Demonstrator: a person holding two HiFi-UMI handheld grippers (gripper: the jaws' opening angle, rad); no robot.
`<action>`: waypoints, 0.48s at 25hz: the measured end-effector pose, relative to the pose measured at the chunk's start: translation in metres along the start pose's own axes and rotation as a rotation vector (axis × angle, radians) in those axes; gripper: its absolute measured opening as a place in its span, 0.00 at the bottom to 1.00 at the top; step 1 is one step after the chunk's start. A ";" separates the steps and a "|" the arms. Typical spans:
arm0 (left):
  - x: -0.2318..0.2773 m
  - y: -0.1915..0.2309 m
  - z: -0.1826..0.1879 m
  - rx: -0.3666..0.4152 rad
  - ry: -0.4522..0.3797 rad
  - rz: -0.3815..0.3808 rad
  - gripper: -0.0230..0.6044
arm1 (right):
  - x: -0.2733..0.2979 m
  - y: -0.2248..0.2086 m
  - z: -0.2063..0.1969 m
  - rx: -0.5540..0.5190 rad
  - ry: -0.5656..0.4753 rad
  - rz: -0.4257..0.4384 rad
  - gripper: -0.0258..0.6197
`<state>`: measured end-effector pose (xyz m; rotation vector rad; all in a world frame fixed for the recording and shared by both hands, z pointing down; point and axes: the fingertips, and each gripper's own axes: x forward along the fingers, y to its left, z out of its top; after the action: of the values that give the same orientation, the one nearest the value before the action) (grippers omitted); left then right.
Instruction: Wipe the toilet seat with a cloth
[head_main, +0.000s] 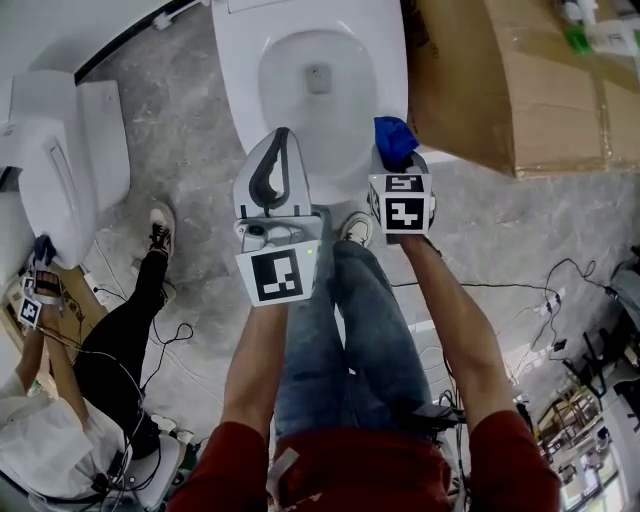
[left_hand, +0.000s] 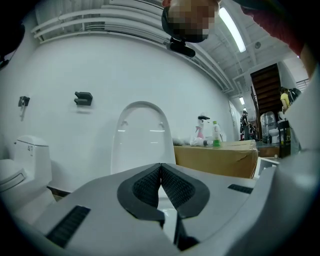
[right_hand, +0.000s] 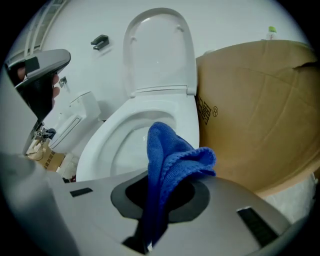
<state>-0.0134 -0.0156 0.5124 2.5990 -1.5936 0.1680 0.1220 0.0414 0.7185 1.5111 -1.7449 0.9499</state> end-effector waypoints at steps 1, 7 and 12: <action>0.006 0.001 0.001 -0.003 -0.002 -0.002 0.06 | 0.004 -0.005 0.007 0.003 0.000 -0.004 0.13; 0.038 0.023 0.004 -0.016 0.001 -0.016 0.06 | 0.033 -0.021 0.053 0.017 -0.013 -0.043 0.13; 0.079 0.052 0.003 -0.020 0.003 -0.029 0.06 | 0.072 -0.025 0.101 -0.010 -0.014 -0.060 0.13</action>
<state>-0.0237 -0.1089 0.5214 2.6041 -1.5477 0.1538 0.1359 -0.0844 0.7271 1.5579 -1.7018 0.9008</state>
